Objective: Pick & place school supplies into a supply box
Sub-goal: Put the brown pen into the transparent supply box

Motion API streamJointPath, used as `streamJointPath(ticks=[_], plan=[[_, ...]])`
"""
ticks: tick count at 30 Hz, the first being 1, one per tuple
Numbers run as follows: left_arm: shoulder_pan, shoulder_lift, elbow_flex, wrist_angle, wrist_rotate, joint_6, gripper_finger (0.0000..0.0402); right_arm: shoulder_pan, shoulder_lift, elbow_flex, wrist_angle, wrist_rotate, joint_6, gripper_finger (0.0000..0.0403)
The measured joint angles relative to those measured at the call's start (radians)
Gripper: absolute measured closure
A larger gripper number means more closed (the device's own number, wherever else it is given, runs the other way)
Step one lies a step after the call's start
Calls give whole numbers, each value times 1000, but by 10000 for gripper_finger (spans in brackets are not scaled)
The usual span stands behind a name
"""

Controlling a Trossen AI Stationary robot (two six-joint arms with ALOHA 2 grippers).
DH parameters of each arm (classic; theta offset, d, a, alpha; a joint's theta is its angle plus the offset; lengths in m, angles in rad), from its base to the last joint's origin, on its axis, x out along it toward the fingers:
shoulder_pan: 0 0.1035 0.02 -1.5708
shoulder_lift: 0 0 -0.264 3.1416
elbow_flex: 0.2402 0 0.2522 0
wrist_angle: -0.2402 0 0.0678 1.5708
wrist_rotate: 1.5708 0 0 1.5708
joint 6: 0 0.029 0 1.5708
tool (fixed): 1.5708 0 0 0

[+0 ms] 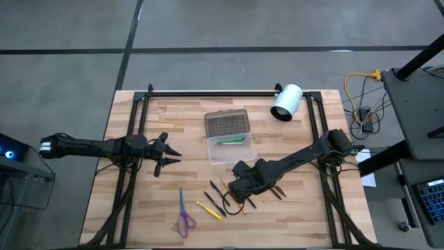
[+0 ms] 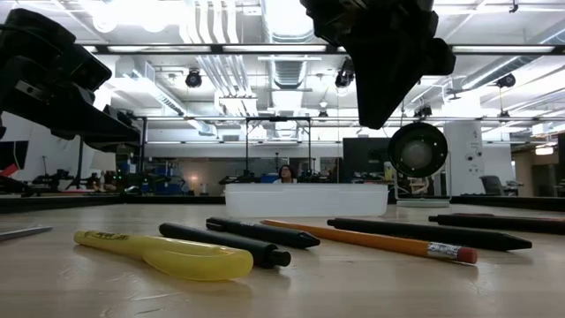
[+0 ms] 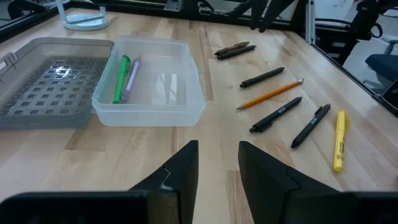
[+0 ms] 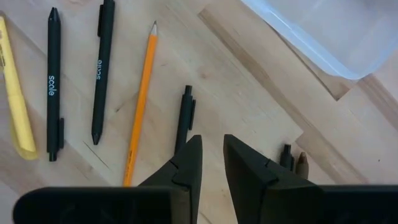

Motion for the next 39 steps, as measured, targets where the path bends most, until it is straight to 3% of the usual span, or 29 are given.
streamJointPath(ticks=[9,20,28,39], plan=[[0,0,0,0,0,0,302,0,0,0,6,-3,-121,346],[0,0,0,0,0,0,302,-1,0,-4,4,-152,-205,346],[0,0,0,0,0,0,302,-1,0,-11,-89,-158,-226,345],[0,0,0,0,0,0,302,-1,-34,-137,-120,-158,-276,279]])
